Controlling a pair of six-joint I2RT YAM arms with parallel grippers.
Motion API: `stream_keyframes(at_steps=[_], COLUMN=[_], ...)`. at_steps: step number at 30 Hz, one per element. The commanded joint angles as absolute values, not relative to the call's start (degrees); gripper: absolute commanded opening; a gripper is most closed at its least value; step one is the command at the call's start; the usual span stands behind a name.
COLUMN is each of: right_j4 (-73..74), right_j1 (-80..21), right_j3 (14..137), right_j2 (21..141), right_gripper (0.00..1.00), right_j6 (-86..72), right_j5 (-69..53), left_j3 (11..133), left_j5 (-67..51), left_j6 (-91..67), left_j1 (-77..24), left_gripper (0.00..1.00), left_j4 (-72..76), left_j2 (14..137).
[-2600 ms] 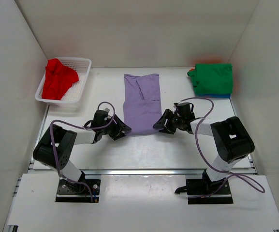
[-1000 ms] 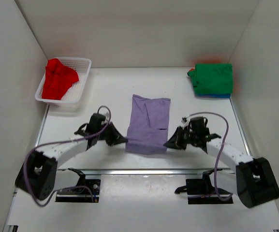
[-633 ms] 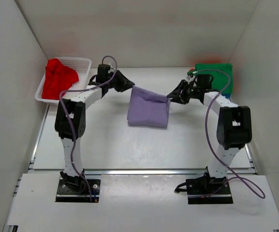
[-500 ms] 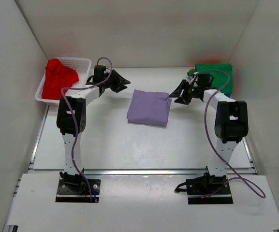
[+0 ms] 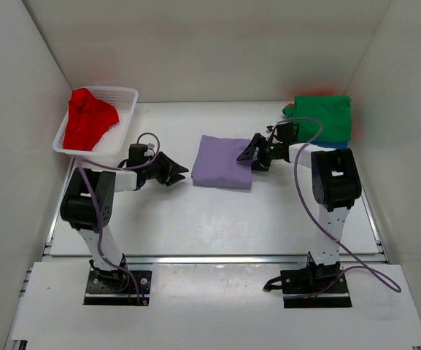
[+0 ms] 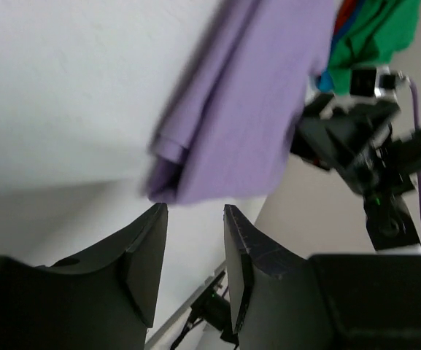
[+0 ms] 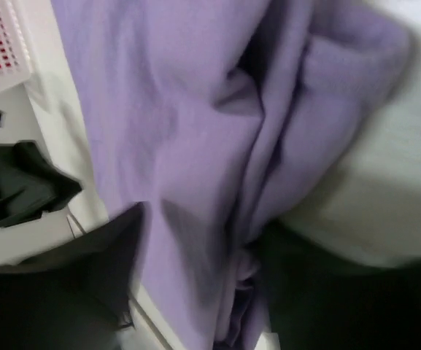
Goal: Fold and stack the t-shirts
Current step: Fold the long partially folded tshirt into a neat square, then put the neatly folded tshirt into the corner of the board with the right arm
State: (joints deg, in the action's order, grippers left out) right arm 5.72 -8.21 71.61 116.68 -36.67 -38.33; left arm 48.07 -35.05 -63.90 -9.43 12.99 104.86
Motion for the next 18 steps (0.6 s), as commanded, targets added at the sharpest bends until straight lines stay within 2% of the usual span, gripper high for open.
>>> stream_keyframes(at_steps=[1, 2, 3, 8, 10, 15, 18], right_j4=[2.38, 3.24, 4.03, 26.33, 29.25, 25.24, 21.72], right_j1=[-10.54, -10.63, -10.37, -8.97, -7.56, -5.63, -4.31], right_j3=[75.05, 75.93, 77.68, 90.07, 92.89, 92.74, 91.14], right_j2=[121.11, 121.98, 123.38, 124.19, 122.97, 116.12, 112.42], right_gripper=[0.47, 0.31, 0.02, 0.00, 0.00, 0.00, 0.00], right_j6=[-39.81, -39.64, -39.03, -17.10, -10.86, 6.12, 10.62], right_j5=[-40.86, -42.17, -42.19, -27.46, -22.53, -13.28, -9.85], left_j3=[43.61, 42.64, 42.37, 42.01, 41.57, 40.69, 41.74], left_j5=[-37.35, -37.79, -38.31, -37.88, -37.88, -38.23, -38.67], left_j6=[-63.99, -64.16, -63.81, -62.14, -62.57, -64.86, -64.51], left_j1=[-8.88, -8.53, -8.26, -8.26, -8.70, -10.45, -10.81], left_gripper=[0.47, 0.47, 0.47, 0.46, 0.46, 0.46, 0.46], left_j4=[19.16, 18.90, 18.64, 15.91, 16.95, 20.39, 20.04], left_j2=[96.43, 95.29, 94.66, 92.46, 93.16, 94.74, 95.80])
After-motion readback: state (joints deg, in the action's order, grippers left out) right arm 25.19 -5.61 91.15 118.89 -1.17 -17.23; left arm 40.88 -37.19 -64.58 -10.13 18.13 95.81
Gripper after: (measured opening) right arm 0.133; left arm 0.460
